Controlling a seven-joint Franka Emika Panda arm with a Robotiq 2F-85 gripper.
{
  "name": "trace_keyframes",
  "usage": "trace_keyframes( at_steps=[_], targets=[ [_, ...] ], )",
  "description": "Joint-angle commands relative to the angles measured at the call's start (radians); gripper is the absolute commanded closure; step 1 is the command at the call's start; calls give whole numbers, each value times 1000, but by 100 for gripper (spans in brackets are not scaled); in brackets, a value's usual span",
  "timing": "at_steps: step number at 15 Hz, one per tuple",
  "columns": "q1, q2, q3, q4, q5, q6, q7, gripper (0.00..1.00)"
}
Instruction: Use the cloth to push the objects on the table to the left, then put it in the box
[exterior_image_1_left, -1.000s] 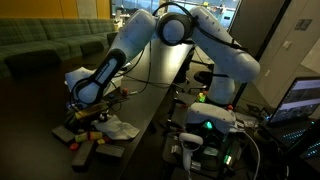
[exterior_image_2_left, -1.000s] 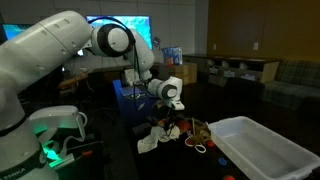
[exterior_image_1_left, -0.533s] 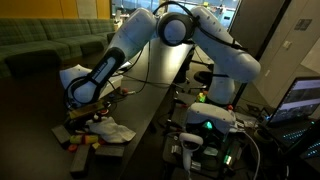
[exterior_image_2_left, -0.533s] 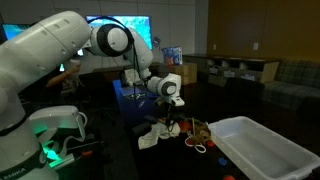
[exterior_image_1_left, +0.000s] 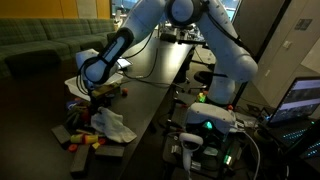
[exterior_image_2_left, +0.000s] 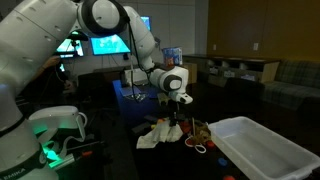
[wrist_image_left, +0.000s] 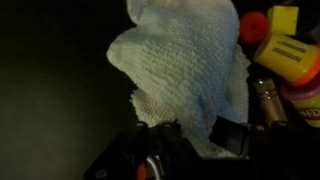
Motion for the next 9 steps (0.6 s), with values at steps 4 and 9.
trace_keyframes(
  at_steps=[4, 9],
  targets=[
    [-144, -293, -44, -335, 34, -42, -240, 85],
    [-199, -345, -190, -412, -13, -21, -135, 85]
  ],
)
